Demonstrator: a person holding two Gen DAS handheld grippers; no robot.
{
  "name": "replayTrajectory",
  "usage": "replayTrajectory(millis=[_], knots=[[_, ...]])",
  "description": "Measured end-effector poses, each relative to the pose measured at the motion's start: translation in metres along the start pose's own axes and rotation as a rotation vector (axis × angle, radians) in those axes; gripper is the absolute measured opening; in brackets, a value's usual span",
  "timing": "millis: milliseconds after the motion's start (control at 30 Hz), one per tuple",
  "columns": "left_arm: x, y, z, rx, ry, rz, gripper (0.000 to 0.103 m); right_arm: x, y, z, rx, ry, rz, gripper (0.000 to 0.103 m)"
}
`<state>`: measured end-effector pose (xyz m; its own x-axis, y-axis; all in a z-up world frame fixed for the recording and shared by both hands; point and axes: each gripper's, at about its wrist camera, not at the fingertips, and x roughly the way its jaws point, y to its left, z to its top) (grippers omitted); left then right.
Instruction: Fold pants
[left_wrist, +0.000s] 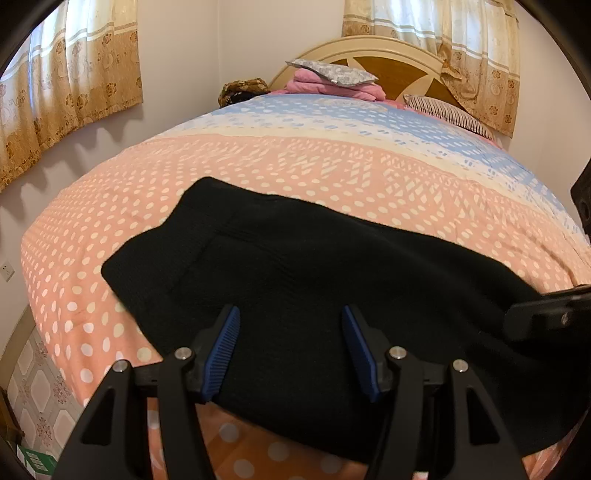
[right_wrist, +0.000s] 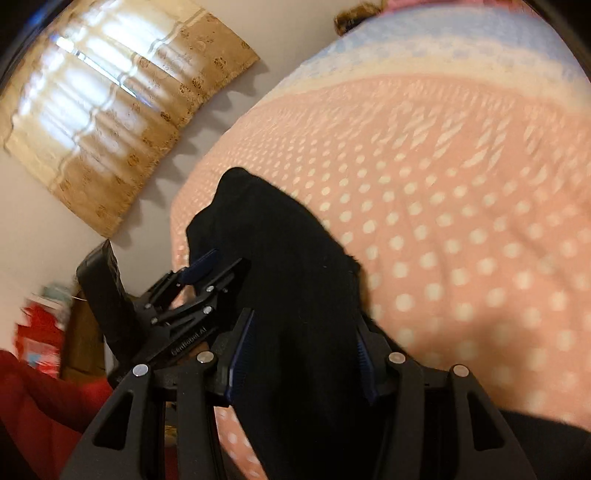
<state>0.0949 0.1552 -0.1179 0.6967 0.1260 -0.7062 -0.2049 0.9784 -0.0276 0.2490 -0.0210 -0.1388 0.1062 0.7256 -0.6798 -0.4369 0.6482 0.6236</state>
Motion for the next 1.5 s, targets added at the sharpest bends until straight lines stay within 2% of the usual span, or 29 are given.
replayTrajectory(millis=[67, 100, 133, 200, 267, 300, 367, 433, 467, 600, 800, 933, 1033, 1100, 1167, 1233, 1333, 1500], knots=[[0.000, 0.000, 0.000, -0.002, -0.002, 0.000, 0.061, 0.003, 0.007, 0.001, -0.006, 0.008, 0.032, 0.052], [0.000, 0.000, 0.000, -0.004, -0.003, -0.001, 0.061, 0.003, 0.007, 0.001, 0.016, 0.010, 0.081, 0.052], [0.000, 0.000, 0.000, -0.007, -0.002, 0.000, 0.061, 0.000, 0.004, 0.002, 0.075, 0.002, 0.164, 0.052], [0.000, 0.000, 0.001, -0.011, 0.002, -0.003, 0.061, -0.007, -0.005, 0.005, 0.151, -0.029, 0.256, 0.053], [0.000, 0.001, 0.001, -0.013, 0.009, -0.010, 0.061, -0.009, -0.016, 0.007, 0.214, -0.034, 0.291, 0.053], [0.000, 0.001, 0.002, -0.014, 0.011, -0.015, 0.061, -0.007, -0.016, 0.007, 0.223, -0.025, 0.285, 0.053], [0.000, 0.002, 0.002, -0.009, 0.011, -0.018, 0.061, -0.007, -0.013, 0.002, 0.186, 0.011, 0.200, 0.053], [0.000, 0.002, 0.002, -0.007, 0.007, -0.017, 0.061, -0.008, -0.003, -0.007, 0.095, 0.057, 0.103, 0.053], [0.000, 0.001, 0.001, -0.004, 0.004, -0.013, 0.061, -0.009, 0.001, -0.010, 0.063, 0.068, 0.082, 0.053], [0.001, 0.000, 0.000, -0.005, 0.001, -0.010, 0.061, -0.007, 0.012, -0.006, 0.030, 0.068, 0.108, 0.053], [0.000, 0.001, 0.001, -0.005, 0.003, -0.011, 0.061, 0.020, 0.007, 0.031, 0.112, -0.063, 0.198, 0.054], [0.001, 0.000, 0.001, -0.004, 0.002, -0.014, 0.061, 0.028, 0.007, 0.037, 0.122, -0.107, 0.162, 0.054], [0.001, 0.001, 0.001, -0.004, 0.002, -0.017, 0.062, 0.008, 0.005, 0.033, 0.114, -0.110, 0.177, 0.053], [0.001, 0.001, 0.001, -0.004, 0.001, -0.019, 0.062, -0.003, 0.008, 0.027, 0.068, -0.085, 0.114, 0.053], [0.001, 0.001, 0.000, -0.004, 0.001, -0.018, 0.062, -0.016, 0.011, 0.013, 0.019, -0.047, 0.014, 0.053], [0.000, 0.000, 0.000, -0.004, -0.001, -0.016, 0.062, -0.031, 0.010, -0.005, 0.004, -0.018, -0.036, 0.053], [0.000, -0.002, 0.000, -0.003, -0.005, -0.009, 0.062, -0.035, 0.016, -0.023, -0.029, 0.028, -0.076, 0.053], [0.000, -0.002, 0.001, -0.004, 0.002, -0.014, 0.062, -0.028, 0.029, -0.031, -0.080, 0.053, -0.111, 0.054]])
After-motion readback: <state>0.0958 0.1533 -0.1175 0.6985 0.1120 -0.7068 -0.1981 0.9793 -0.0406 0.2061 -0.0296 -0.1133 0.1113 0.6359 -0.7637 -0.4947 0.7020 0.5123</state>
